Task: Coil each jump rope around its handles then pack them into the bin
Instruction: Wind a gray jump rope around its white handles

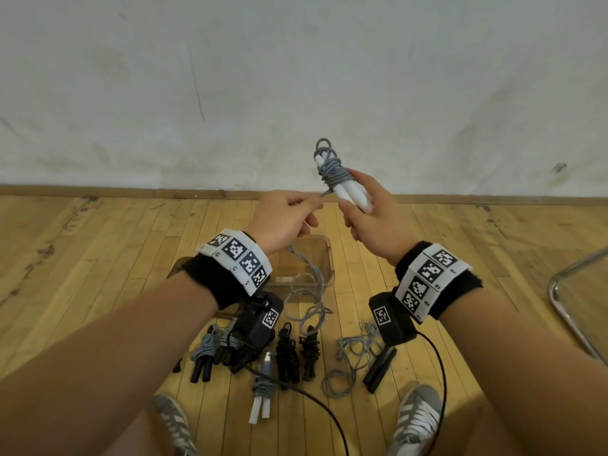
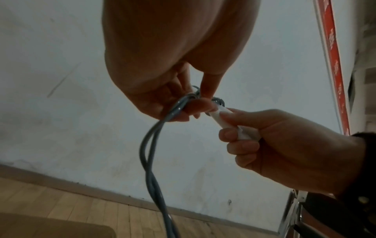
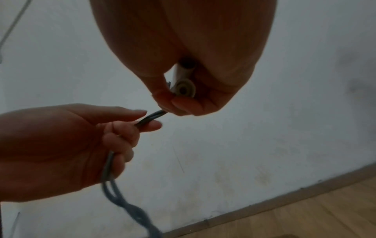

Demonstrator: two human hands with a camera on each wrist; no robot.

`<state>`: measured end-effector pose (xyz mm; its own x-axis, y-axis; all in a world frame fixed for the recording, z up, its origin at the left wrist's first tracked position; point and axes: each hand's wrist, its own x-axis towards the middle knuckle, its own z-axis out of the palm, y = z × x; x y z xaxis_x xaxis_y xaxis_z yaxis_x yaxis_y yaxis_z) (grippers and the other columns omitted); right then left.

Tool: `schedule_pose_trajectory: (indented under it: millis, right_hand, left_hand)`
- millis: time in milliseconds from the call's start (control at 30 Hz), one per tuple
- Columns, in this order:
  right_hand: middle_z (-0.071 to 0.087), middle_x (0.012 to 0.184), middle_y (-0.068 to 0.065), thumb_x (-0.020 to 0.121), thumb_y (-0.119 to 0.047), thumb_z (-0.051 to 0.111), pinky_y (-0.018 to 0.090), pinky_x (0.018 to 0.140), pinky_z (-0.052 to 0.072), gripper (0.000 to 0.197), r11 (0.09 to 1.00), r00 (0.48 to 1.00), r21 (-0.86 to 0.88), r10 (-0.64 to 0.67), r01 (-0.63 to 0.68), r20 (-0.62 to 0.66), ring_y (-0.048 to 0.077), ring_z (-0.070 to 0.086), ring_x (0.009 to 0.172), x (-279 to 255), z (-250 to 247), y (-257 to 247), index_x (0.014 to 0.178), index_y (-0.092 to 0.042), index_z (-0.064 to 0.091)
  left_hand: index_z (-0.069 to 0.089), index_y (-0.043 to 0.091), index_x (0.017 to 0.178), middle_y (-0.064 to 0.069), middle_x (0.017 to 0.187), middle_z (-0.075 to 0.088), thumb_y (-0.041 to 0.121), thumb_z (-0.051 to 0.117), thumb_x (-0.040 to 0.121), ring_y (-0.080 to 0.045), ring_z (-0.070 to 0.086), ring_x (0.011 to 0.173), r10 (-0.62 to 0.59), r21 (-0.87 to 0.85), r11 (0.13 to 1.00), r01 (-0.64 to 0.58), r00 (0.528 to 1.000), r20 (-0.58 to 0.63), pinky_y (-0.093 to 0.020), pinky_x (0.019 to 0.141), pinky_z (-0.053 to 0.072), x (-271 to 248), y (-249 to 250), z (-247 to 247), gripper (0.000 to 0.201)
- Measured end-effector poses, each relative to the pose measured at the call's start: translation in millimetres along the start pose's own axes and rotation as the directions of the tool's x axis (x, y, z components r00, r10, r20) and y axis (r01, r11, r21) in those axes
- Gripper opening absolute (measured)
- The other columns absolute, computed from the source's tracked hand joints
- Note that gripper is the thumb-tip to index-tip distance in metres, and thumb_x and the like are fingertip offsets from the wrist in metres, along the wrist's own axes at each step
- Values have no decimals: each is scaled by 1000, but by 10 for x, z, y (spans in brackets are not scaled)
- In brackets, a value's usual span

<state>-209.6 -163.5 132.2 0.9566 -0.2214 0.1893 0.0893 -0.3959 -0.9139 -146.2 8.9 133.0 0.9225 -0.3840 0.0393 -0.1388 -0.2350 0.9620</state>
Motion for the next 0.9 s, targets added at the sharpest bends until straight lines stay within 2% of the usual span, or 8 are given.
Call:
schedule_pose_trajectory:
  millis: [100,200,367,467,567,700,800,900]
  right_hand:
    - [65,96,-5,101,-24,57,22,54,48,50,981,998,-194,-41,30,-51,7,61,62,23,-33,96,148,-31,42]
    - [63,97,-7,103,-26,54,11,50,38,51,921,994,-386,-83,51,-67,4,58,61,19,-44,136,150,-34,36]
    - [62,76,-9,106,-44,37,32,56,46,41,898,998,-438,-55,33,-37,13,60,59,-12,40,104,146,-47,32]
    - [61,74,-9,108,-44,23,38,62,51,40,912,999,-411,-26,14,-23,15,62,64,-15,60,81,145,-52,33]
    - [63,86,-10,111,-32,28,36,66,49,43,917,996,-391,-60,83,69,13,61,70,-28,51,40,153,-38,34]
    - [65,128,-1,109,-30,40,39,86,52,45,918,981,-350,-151,184,121,18,65,101,-70,60,3,153,-33,33]
    - [62,132,-2,107,-31,48,36,84,50,49,905,976,-368,-181,213,121,14,59,105,-99,83,3,153,-34,33]
    - [65,116,-3,101,-37,59,33,76,50,51,897,979,-392,-180,205,100,13,59,99,-113,110,9,148,-35,39]
  left_hand:
    - [77,17,103,9,67,69,28,65,99,-6,58,51,36,75,997,-35,999,-11,-18,55,46,-27,2,-11,17]
    - [77,22,103,11,66,68,30,63,100,-6,55,48,82,83,993,-79,996,-29,-15,51,44,-80,39,31,16]
    - [80,15,91,1,65,67,30,60,100,-13,52,50,86,52,995,-83,994,-62,-28,59,46,-108,98,64,27]
    - [80,16,86,2,63,68,30,58,101,-12,53,49,84,80,994,-78,994,-71,-22,56,44,-107,102,71,30]
    - [78,17,80,6,63,69,30,57,102,-6,55,47,83,105,991,-77,995,-51,-14,51,43,-126,99,101,32]
    - [74,27,70,3,67,72,42,60,100,-6,57,46,95,102,991,-86,992,-81,-17,54,45,-144,119,124,36]
    - [77,27,73,0,67,72,55,63,95,-9,57,48,45,45,998,-38,988,-145,-23,58,49,-146,120,126,39]
    - [73,23,58,-3,65,72,60,66,90,-5,53,45,30,34,999,-24,979,-200,-27,59,46,-155,93,141,49]
